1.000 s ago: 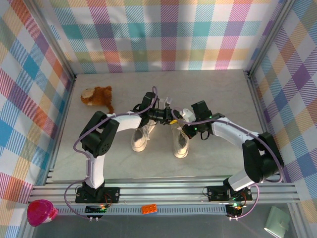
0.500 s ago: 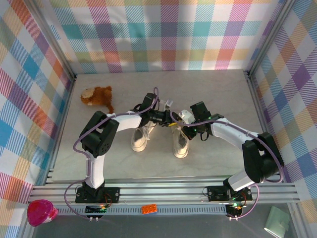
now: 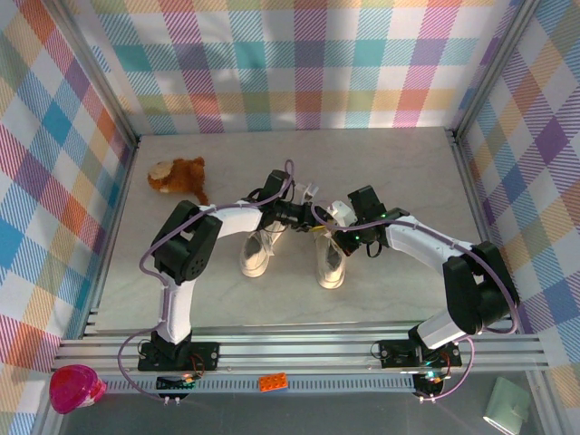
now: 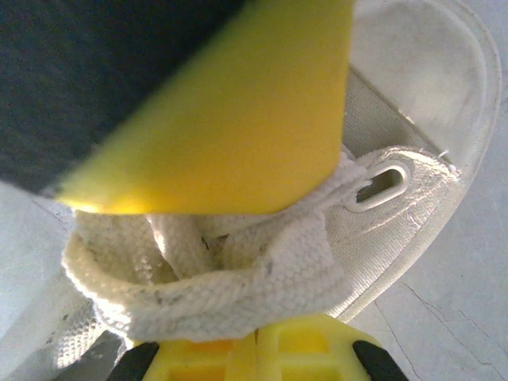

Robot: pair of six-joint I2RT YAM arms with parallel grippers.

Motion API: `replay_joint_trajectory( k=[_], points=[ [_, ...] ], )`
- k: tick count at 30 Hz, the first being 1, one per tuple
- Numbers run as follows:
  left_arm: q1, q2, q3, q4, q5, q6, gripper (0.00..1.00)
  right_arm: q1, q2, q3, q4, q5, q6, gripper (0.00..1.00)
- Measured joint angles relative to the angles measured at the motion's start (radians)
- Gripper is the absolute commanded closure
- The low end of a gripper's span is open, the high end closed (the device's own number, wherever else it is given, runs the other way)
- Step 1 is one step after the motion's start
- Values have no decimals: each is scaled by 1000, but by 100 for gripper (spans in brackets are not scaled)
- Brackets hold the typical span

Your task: Tie the shoes

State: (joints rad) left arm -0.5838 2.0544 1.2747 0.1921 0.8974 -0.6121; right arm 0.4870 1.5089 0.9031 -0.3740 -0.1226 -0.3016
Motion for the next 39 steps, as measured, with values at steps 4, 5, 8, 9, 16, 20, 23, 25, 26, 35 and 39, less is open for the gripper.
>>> replay_joint_trajectory(
  k=[4,5,8,9,16,20,23,25,26,35,39],
  points=[
    [3,1,0,12,3,-1,99,2,0,0,0,3,0,100],
    [4,1,-3,24,3,-2,100,2,0,0,0,3,0,100],
    [10,0,-21,66,0,-22,100,2,0,0,0,3,0,100],
    [13,-3,-32,78,-1,-24,100,2,0,0,0,3,0,100],
    [32,-54,-115,147,-24,-39,100,5,-26,-12,2,9,0,100],
    [32,-76,-155,210,-35,-61,100,8,-48,-25,6,11,0,100],
    [30,-92,-183,245,-47,-77,100,12,-56,-26,6,11,0,100],
    [29,-99,-188,262,-50,-80,100,12,-60,-26,7,14,0,100],
    [29,-103,-188,266,-52,-80,100,12,-62,-26,8,16,0,100],
    [16,-135,-188,224,-72,-29,88,12,-63,-26,4,19,-5,100],
    [19,-138,-182,199,-76,0,73,11,-61,-26,-20,34,-15,100]
  ],
)
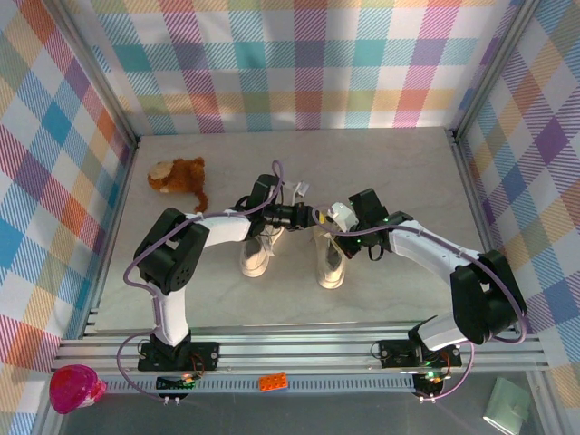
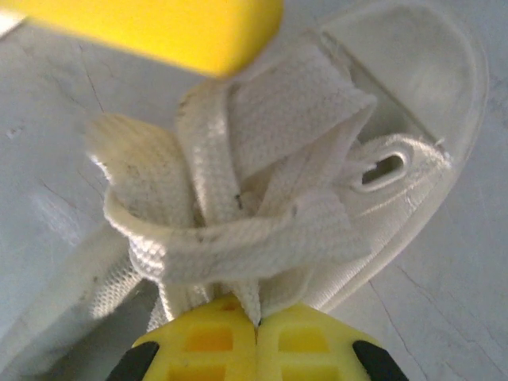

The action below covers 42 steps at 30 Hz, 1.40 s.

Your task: Tie the shoes

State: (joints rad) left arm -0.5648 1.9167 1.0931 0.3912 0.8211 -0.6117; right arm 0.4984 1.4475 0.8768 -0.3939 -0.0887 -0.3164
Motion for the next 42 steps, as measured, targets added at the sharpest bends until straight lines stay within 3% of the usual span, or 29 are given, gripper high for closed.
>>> replay_joint_trajectory(
  k=[15,30,37,42],
  points=[
    [60,14,166,-251,18,174,56,0,5,0,-15,3,-15,100],
    [2,189,352,-394,52,238,52,0,30,0,-9,2,-16,100],
    [-18,221,388,-404,85,239,56,0,31,0,-7,2,-22,100],
    [-18,231,409,-425,111,243,71,0,31,2,-7,2,-26,100]
  ],
)
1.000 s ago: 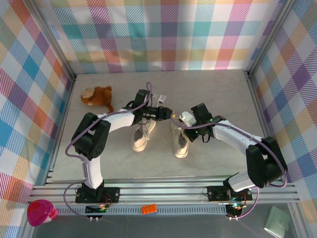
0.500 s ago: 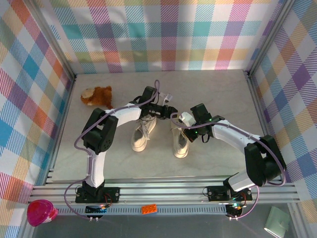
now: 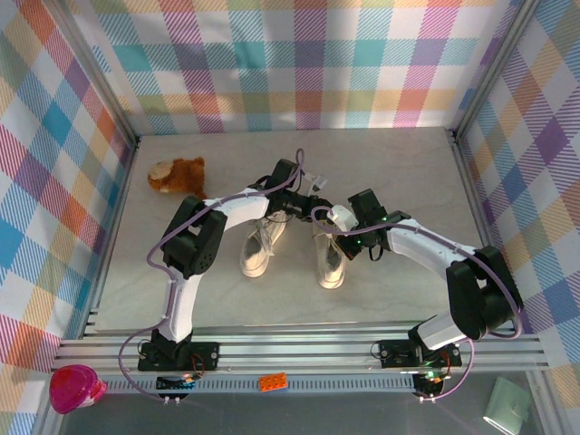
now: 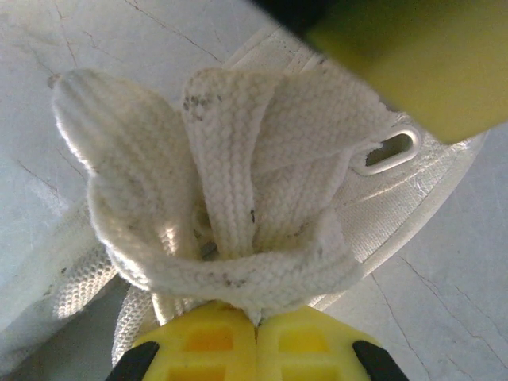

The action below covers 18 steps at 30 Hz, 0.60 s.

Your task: Tie the shoes

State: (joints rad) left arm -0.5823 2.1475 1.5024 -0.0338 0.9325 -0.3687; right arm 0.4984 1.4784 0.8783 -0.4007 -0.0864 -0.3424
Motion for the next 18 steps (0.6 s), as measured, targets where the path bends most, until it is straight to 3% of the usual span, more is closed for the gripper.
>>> replay_joint_trajectory(
  k=[11,18],
  points=[
    [2,8,32,-98,26,72,99,0,0,1,-1,1,-14,100],
    [14,8,31,-122,16,97,100,0,0,5,-5,6,-14,100]
  ],
)
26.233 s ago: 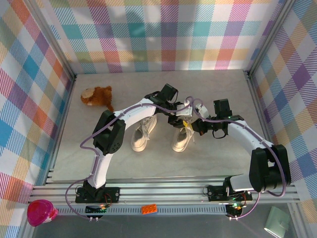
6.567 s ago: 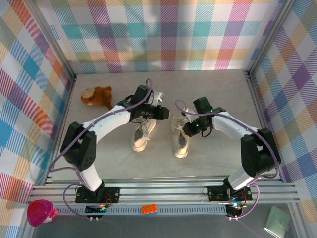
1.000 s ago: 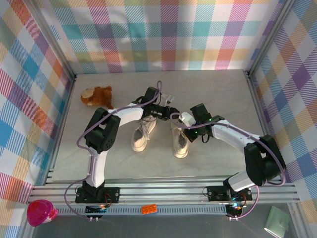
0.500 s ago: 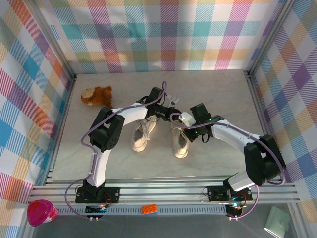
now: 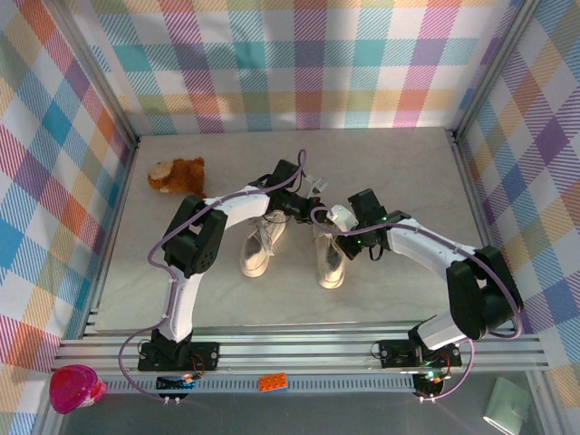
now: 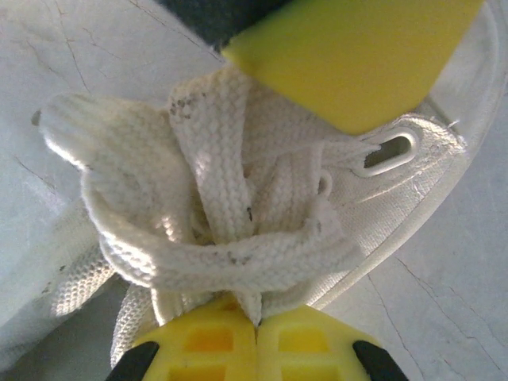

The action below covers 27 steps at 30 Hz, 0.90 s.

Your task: Tie the shoes

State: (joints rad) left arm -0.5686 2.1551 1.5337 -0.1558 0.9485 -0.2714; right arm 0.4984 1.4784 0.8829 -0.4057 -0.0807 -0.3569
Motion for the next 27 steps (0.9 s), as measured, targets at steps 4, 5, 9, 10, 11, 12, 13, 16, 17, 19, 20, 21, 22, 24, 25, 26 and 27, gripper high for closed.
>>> replay_joint_trajectory(
  k=[4,5,9,10,11,12,13,16,17,19,20,21,22,24,25,26,27],
  points=[
    [14,-32,-54,43,-17,-14,100,0,0,3,-3,5,0,90],
    [19,-46,-77,62,-23,-27,100,0,-1,3,-3,6,4,80],
    [27,-90,-145,143,-42,-73,100,-2,-22,3,-6,18,14,58],
    [28,-98,-157,165,-47,-83,100,-2,-34,3,-8,18,25,56],
    [28,-105,-171,189,-52,-98,100,-2,-47,3,-12,16,34,54],
    [28,-110,-181,208,-54,-107,100,-2,-57,3,-18,12,39,54],
    [28,-117,-194,225,-58,-119,100,-2,-69,5,-27,3,49,53],
    [28,-134,-227,274,-74,-146,100,-13,-87,19,-61,-38,84,52],
    [28,-139,-237,292,-79,-156,100,-21,-93,24,-71,-63,99,51],
    [28,-150,-256,315,-87,-167,100,-47,-112,26,-87,-117,135,50],
    [28,-155,-264,325,-91,-174,100,-65,-125,26,-94,-143,155,50],
    [28,-160,-273,335,-96,-180,100,-85,-138,26,-98,-167,179,50],
    [28,-166,-283,344,-99,-185,100,-108,-152,26,-103,-190,207,50],
    [28,-177,-297,355,-106,-192,100,-146,-171,26,-112,-225,261,49],
    [27,-183,-303,362,-109,-195,100,-166,-179,26,-115,-245,292,49],
    [26,-188,-307,370,-113,-199,100,-185,-185,26,-115,-262,322,49],
    [26,-193,-310,373,-116,-203,100,-200,-188,24,-114,-274,348,49]
  ],
)
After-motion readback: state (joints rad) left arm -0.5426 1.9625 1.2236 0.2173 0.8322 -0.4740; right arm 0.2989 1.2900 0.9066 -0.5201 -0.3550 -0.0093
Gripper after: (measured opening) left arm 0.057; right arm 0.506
